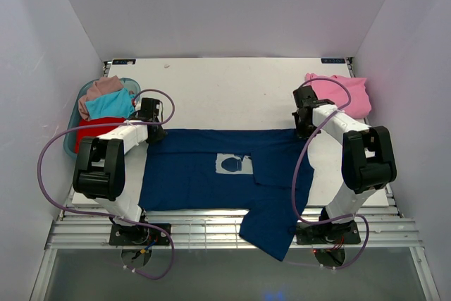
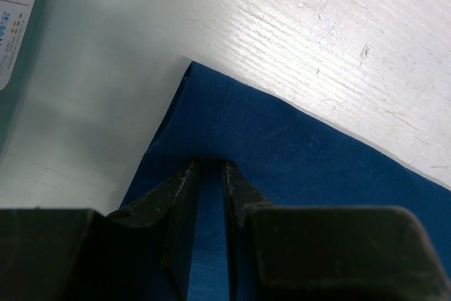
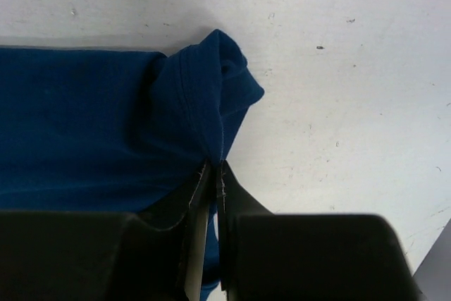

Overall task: Fold and stack the t-shirts
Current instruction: Fold the tshirt

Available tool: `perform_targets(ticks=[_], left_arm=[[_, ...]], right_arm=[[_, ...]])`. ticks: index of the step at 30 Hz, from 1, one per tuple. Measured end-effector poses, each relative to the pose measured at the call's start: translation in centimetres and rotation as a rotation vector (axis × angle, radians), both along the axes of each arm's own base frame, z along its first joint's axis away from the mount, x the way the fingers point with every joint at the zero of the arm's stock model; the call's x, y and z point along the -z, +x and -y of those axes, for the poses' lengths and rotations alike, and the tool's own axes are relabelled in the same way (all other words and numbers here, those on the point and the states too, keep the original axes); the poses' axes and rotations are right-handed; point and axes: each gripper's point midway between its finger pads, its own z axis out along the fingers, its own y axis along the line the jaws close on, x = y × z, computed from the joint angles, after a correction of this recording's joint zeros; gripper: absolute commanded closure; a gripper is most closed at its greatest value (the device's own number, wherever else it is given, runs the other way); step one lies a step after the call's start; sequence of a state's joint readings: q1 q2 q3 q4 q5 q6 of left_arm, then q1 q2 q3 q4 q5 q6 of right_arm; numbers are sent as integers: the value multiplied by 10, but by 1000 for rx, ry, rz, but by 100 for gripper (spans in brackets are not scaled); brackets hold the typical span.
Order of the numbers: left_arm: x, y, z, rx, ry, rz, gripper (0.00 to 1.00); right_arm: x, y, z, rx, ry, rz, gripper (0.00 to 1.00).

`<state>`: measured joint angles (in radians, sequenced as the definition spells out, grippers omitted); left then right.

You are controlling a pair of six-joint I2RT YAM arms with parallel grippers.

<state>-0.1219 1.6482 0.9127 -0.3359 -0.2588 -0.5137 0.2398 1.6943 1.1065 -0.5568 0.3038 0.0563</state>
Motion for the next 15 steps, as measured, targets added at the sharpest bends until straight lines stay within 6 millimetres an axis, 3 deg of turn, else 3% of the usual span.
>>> perform_targets(ticks=[10, 15], left_arm=[[0, 0, -1, -4, 3, 1, 70], [0, 0, -1, -6, 5, 2, 70]], right_arm=[[16, -16, 7, 55, -45, -115, 85], [18, -21, 5, 77, -34, -142, 59]])
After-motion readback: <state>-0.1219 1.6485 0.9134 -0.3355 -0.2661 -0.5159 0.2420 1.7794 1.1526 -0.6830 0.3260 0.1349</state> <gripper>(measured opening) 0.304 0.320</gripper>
